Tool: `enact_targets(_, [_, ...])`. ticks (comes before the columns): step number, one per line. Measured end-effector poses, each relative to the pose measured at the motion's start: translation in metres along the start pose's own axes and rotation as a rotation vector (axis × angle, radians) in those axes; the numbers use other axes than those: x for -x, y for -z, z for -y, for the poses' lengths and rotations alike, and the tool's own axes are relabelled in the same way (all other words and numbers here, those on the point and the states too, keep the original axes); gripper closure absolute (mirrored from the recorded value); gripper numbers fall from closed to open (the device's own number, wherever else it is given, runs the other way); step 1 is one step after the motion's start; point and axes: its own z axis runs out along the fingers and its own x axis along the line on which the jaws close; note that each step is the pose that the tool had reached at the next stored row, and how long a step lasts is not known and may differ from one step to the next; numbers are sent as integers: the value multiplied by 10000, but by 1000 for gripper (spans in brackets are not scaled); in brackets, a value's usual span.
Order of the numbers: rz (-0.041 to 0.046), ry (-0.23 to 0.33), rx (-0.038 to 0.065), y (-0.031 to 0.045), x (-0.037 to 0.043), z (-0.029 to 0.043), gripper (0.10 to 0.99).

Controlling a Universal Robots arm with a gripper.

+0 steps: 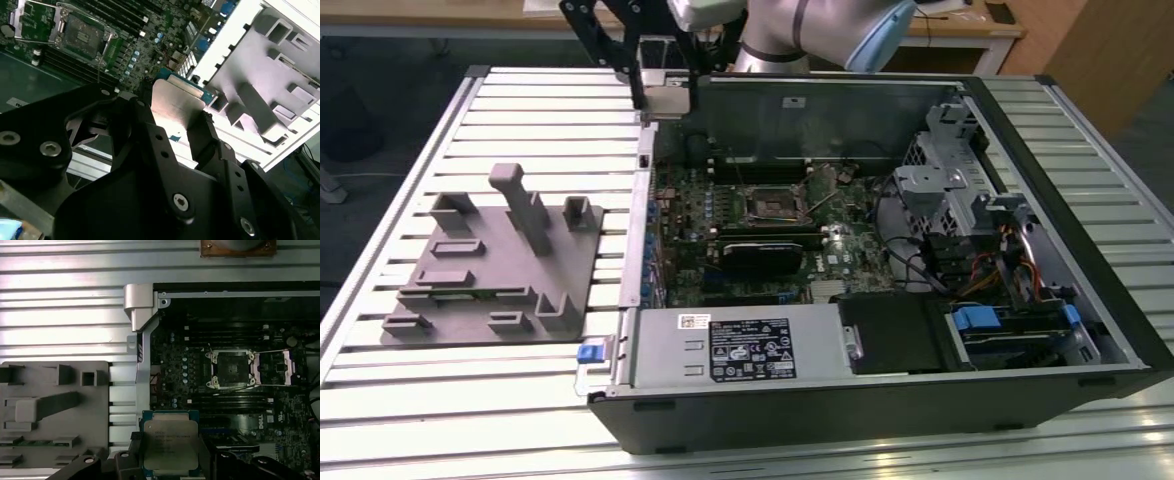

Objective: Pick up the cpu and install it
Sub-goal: 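Pick up the cpu and move it towards the insertion slot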

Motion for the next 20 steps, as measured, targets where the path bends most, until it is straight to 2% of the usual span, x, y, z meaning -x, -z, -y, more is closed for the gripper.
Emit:
enact_targets(6, [1, 2, 1, -14, 154, -19, 557])
enact_targets(7, [1, 1, 1, -20, 227, -43, 557])
enact_targets(11, [0, 1, 0, -22, 274, -56, 557])
enact_targets(20, [1, 0, 1, -30, 441, -95, 557])
